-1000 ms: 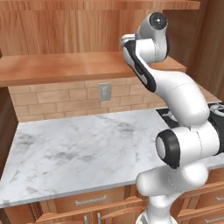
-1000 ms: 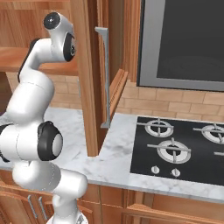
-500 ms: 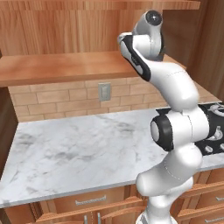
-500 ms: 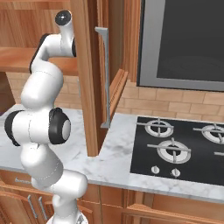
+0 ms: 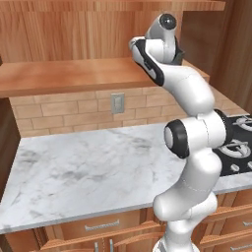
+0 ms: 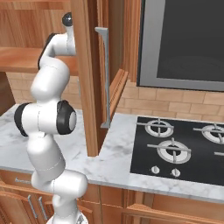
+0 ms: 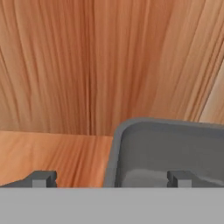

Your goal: Retrieve the tupperware and aluminum foil from the cabinet and place them on the dining counter near the plate with avocado and cucumber to prepare for storing leftovers.

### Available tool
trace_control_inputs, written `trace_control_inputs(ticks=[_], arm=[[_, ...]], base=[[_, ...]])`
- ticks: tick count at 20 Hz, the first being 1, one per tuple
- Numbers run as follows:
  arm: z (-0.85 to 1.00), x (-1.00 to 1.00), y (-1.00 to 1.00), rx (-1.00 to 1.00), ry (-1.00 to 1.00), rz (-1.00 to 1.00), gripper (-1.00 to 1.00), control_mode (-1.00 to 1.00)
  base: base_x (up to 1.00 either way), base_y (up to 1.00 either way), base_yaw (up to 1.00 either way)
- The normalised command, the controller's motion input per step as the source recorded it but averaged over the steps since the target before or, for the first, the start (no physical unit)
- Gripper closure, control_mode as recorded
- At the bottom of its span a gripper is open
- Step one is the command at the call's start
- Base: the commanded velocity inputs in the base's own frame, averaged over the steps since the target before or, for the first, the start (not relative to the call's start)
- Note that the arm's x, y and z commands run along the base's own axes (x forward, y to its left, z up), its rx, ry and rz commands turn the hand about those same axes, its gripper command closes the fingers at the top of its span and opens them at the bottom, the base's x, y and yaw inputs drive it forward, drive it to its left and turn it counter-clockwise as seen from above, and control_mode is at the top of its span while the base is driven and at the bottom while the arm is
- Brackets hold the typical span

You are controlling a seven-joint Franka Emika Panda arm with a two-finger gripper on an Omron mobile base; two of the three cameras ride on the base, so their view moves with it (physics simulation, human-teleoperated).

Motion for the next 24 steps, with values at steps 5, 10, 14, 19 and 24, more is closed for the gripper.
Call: trace_control_inputs(ticks=[5, 10, 14, 19, 24], arm=[[-0.15, 0.42, -0.01, 0.0, 0.01, 0.0, -1.0, -1.0], [-0.18, 0.1, -0.17, 0.0, 0.06, 0.0, -1.0, -1.0], [-0.11, 0.0, -0.15, -0.03, 0.09, -0.01, -1.0, -1.0], [-0.2, -0.08, -0.01, -0.06, 0.03, -0.04, -1.0, -1.0], [-0.39, 0.0, 0.02, -0.05, 0.0, -0.05, 1.0, -1.0]], base=[[0.0, 0.0, 0.0], [0.0, 0.0, 0.0], [0.0, 0.0, 0.0], [0.0, 0.0, 0.0], [0.0, 0.0, 0.0]])
